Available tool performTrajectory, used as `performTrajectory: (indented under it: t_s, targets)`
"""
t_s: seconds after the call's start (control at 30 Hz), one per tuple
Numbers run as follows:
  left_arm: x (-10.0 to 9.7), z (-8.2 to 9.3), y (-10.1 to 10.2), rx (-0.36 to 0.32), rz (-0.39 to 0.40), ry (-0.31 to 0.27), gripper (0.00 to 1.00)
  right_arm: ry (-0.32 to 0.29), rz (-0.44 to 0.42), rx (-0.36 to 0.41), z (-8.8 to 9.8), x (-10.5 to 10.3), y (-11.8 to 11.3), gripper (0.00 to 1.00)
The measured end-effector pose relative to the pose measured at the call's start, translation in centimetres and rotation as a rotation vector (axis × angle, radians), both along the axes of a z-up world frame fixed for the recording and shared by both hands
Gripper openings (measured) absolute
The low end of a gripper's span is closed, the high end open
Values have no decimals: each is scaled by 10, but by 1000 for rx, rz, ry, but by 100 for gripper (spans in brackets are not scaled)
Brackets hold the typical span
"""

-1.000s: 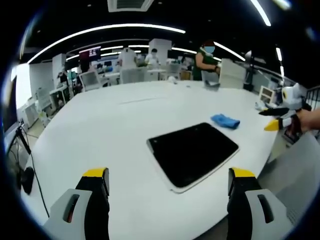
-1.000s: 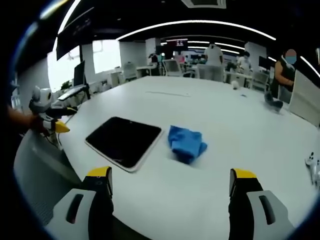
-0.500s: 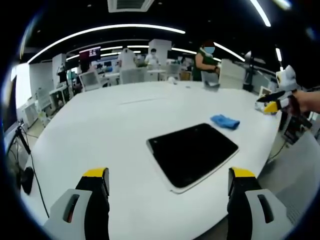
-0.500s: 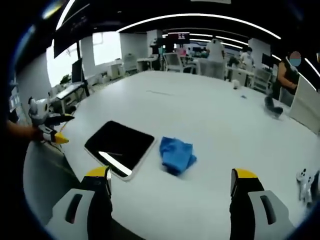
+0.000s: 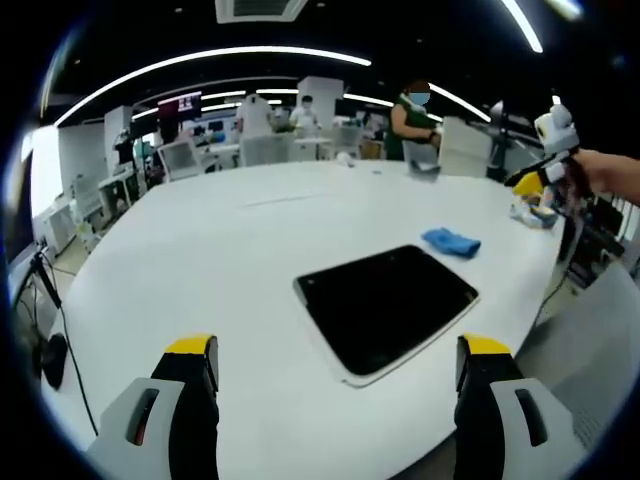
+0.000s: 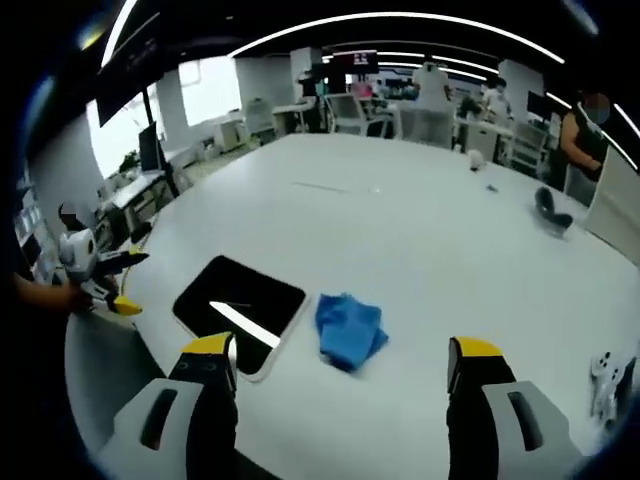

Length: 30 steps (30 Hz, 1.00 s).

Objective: Wipe the mirror surface with the cleaning cloth until all visible marks leave the cleaned area.

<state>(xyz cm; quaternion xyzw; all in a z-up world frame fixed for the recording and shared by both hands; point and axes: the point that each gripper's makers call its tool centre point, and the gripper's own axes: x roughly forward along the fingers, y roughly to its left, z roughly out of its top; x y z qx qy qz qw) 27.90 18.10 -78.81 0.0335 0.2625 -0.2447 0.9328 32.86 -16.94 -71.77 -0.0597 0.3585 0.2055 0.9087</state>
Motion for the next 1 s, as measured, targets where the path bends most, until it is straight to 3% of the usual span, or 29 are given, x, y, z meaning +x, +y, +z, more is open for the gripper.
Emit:
performTrajectory:
  t_s: [0.23, 0.53, 0.77, 1.0]
  targets:
    - [1, 0, 0, -3, 3, 0, 99, 28, -1, 35, 9, 16, 3, 77]
    - [2, 0, 0, -9, 8, 0, 99, 73, 13, 30, -7, 30, 4, 62]
    - [2, -1, 1, -9, 13, 3, 99, 99, 56, -8, -30, 36, 14, 48]
    - [2, -2, 3, -7, 23, 6, 99, 142, 76, -60, -71, 45, 14, 37]
